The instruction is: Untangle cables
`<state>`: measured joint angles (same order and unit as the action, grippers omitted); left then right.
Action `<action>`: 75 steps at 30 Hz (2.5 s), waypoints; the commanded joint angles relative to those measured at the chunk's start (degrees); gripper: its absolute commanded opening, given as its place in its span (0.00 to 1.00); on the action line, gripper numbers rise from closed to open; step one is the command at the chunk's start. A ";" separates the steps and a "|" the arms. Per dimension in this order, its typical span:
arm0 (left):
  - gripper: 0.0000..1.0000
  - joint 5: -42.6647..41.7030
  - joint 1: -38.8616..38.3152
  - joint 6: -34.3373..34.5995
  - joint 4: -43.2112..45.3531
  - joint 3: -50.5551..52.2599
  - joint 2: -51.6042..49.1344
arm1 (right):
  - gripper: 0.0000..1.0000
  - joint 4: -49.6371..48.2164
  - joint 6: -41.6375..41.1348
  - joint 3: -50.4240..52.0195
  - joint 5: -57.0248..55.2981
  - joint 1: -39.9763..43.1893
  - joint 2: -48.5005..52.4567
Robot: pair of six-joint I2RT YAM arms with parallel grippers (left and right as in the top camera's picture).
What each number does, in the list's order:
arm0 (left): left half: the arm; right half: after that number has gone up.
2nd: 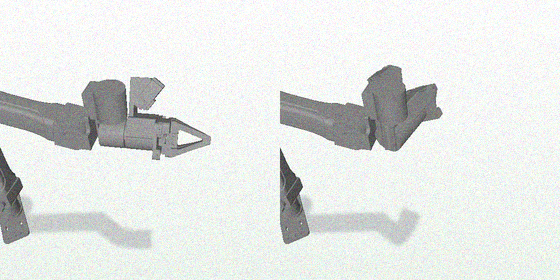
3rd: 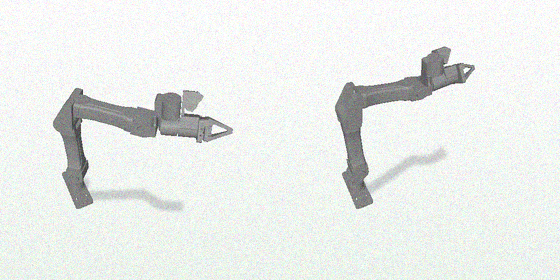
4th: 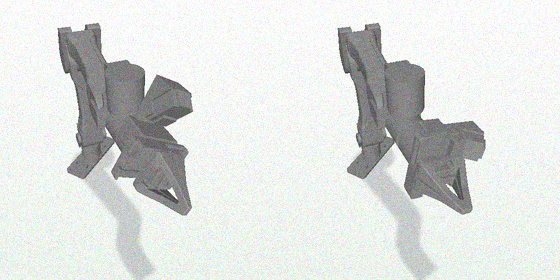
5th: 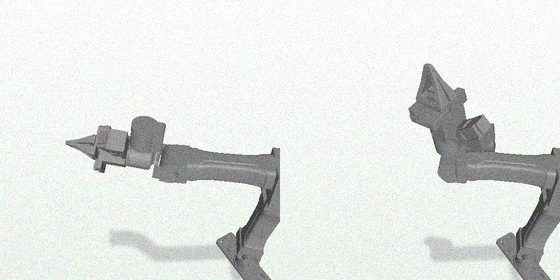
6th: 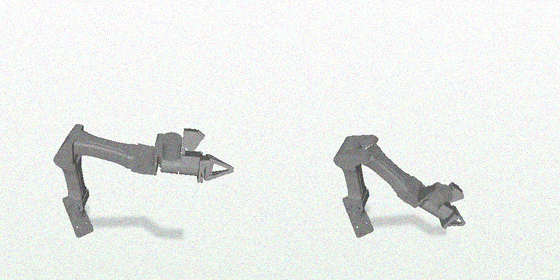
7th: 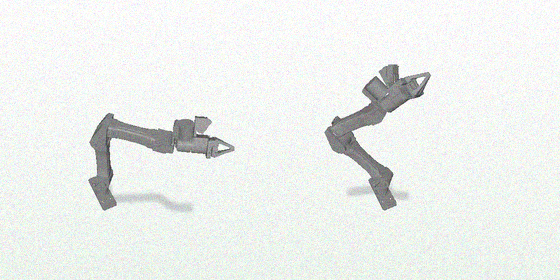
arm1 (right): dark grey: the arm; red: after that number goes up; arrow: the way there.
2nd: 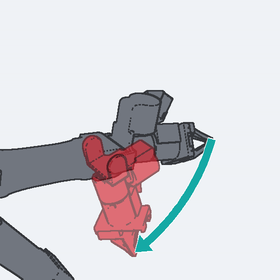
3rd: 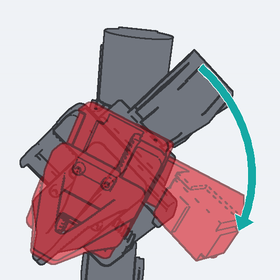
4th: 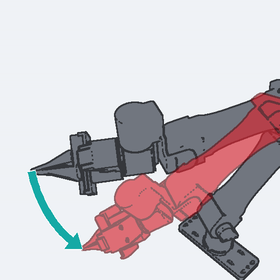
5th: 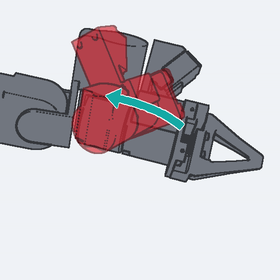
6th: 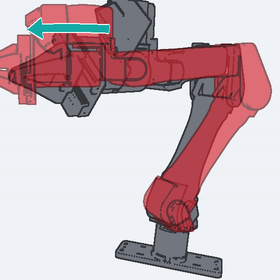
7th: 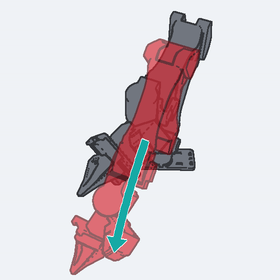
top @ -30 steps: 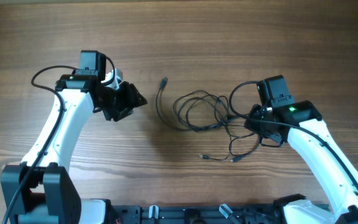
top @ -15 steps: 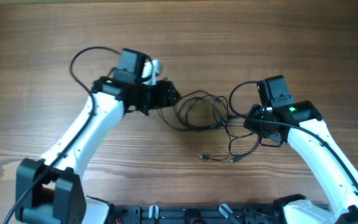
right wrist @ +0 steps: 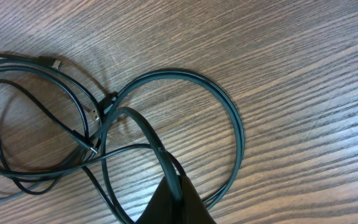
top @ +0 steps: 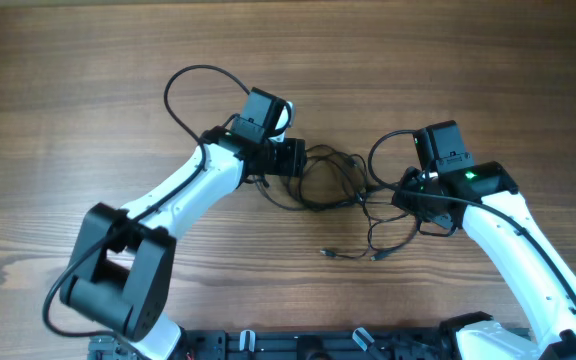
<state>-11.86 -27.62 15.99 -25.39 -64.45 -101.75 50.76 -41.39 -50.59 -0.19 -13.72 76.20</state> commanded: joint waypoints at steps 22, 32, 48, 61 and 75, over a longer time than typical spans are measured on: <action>0.59 8.31 -3.10 -2.54 0.31 0.04 -7.78 | 0.04 -0.13 -0.61 0.42 0.24 0.07 0.74; 0.54 11.13 -3.78 -2.54 0.33 0.04 -8.22 | 0.04 -0.09 -0.61 0.42 0.28 0.07 0.74; 0.47 12.17 -3.78 -2.51 0.57 0.04 -11.50 | 0.04 -0.09 -0.61 0.42 0.28 0.07 0.74; 0.34 19.52 -8.13 -4.09 0.98 0.04 -11.50 | 0.04 -0.09 -0.63 0.42 0.28 0.07 0.74; 0.04 28.52 -8.37 -1.60 -6.60 0.04 -11.50 | 0.04 0.37 -0.61 0.42 0.28 0.07 0.74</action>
<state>13.61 -38.20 12.75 -28.29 -65.71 -110.69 50.87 -41.39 -50.59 -0.03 -13.72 76.23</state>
